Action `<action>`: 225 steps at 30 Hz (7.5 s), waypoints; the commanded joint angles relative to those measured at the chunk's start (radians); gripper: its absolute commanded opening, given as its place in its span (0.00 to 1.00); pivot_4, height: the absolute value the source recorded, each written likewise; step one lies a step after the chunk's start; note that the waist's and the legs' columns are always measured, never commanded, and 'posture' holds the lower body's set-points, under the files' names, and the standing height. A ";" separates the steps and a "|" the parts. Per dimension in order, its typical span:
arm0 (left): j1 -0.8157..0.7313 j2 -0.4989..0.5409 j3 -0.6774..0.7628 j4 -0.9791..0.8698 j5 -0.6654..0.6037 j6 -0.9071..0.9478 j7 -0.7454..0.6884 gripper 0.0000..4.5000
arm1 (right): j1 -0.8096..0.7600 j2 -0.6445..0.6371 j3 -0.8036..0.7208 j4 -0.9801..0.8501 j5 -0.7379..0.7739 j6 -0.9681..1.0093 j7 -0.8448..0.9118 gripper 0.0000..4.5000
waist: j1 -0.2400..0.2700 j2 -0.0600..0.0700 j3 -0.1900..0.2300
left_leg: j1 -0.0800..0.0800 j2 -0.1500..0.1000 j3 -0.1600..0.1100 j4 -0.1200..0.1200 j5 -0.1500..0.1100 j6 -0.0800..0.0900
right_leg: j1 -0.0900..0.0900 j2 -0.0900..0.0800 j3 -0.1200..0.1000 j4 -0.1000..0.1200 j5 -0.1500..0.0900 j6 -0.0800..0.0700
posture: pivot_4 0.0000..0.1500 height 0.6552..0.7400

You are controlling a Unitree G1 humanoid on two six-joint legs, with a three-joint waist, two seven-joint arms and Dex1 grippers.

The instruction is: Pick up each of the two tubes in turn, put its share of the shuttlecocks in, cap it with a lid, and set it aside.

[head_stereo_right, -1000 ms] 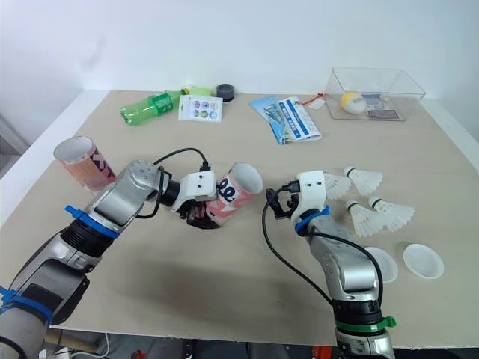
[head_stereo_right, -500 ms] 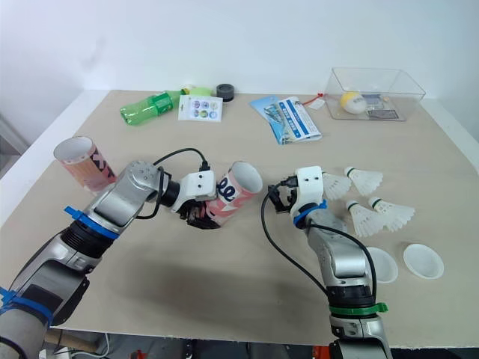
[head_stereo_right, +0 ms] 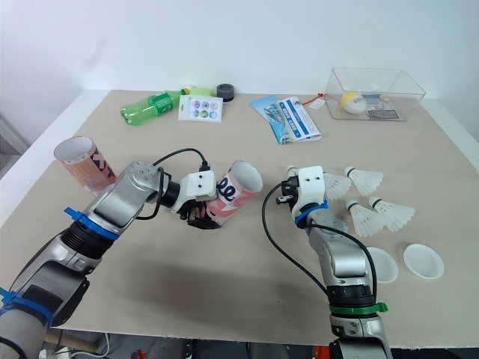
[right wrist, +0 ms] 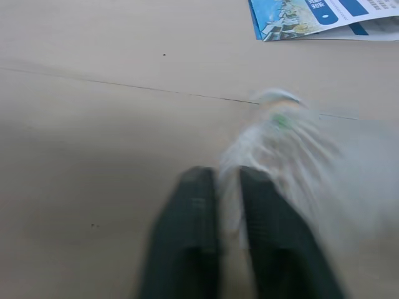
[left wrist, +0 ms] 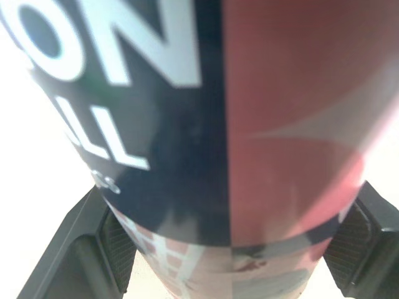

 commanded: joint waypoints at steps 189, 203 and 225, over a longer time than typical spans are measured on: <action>-0.082 -0.164 -0.034 0.130 -0.021 -0.095 -0.078 0.79 | 0.351 -0.806 -0.456 -0.372 0.087 -0.541 0.831 0.02 | -0.003 -0.001 0.004 | 0.001 -0.014 -0.007 -0.005 0.005 0.006 | 0.007 -0.011 -0.003 -0.004 0.000 0.009 | 1.00 1.00; -0.088 -0.171 -0.029 0.081 -0.033 -0.011 -0.034 0.79 | -0.104 -0.829 -0.012 -0.250 -0.003 -0.682 0.989 0.02 | -0.001 -0.003 0.006 | -0.002 -0.014 -0.008 -0.008 0.005 0.006 | 0.003 -0.012 -0.004 -0.004 -0.002 0.009 | 1.00 1.00; -0.073 -0.143 -0.046 0.066 -0.022 -0.023 -0.016 0.79 | -0.237 -0.801 -0.090 -0.255 0.306 -0.309 1.026 0.95 | 0.000 -0.003 0.006 | -0.001 -0.014 -0.008 -0.008 0.005 0.006 | 0.003 -0.012 -0.004 -0.003 0.000 0.005 | 1.00 1.00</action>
